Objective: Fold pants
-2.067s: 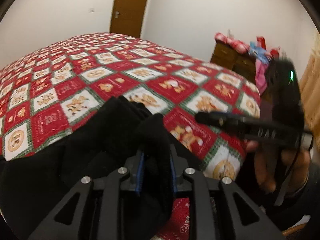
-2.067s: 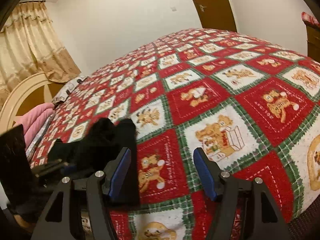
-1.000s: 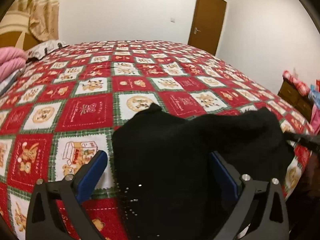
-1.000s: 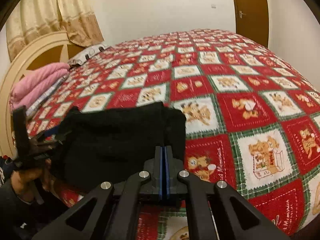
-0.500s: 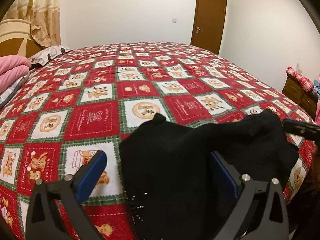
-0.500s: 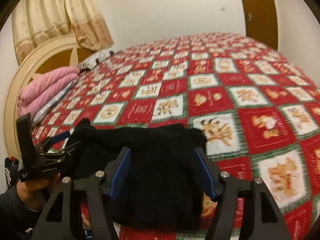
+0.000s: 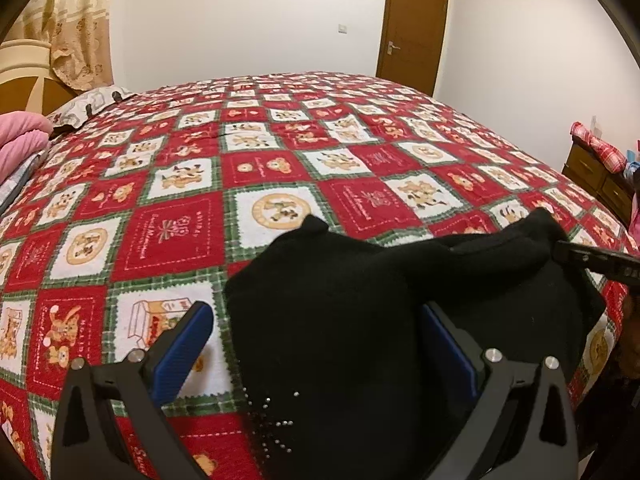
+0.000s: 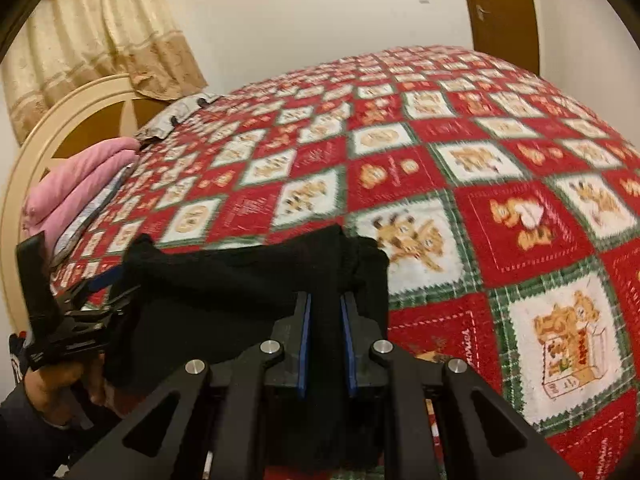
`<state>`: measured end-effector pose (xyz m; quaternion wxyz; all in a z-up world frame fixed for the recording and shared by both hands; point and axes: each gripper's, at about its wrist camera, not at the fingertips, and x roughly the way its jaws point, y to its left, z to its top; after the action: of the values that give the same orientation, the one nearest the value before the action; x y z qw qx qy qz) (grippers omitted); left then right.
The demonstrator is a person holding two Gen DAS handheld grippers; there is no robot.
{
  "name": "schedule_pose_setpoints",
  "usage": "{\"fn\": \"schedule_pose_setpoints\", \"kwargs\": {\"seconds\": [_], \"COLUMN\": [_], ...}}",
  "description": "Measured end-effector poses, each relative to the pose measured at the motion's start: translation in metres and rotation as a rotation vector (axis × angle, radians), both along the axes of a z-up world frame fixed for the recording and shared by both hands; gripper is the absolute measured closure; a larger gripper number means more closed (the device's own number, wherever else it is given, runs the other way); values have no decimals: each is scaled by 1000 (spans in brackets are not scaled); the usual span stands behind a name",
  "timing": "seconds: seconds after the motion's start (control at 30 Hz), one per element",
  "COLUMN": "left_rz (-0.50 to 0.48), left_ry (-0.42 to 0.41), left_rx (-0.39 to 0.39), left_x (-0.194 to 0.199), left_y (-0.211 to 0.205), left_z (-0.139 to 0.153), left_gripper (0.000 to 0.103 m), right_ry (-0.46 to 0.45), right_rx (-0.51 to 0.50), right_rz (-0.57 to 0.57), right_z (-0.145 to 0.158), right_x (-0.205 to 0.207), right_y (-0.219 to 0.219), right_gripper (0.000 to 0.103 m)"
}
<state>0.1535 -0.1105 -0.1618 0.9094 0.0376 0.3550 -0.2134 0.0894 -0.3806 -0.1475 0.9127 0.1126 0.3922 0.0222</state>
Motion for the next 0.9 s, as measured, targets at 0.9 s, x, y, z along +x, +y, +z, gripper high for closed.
{"fn": "schedule_pose_setpoints", "kwargs": {"seconds": [0.9], "left_rz": [6], "left_ry": [-2], "left_rx": [24], "left_x": [-12], "left_y": [-3], "left_z": [2], "left_gripper": [0], "right_ry": [16], "right_rx": [35], "right_rz": [158], "right_z": [-10], "right_x": [-58], "right_y": [23], "right_gripper": [58]}}
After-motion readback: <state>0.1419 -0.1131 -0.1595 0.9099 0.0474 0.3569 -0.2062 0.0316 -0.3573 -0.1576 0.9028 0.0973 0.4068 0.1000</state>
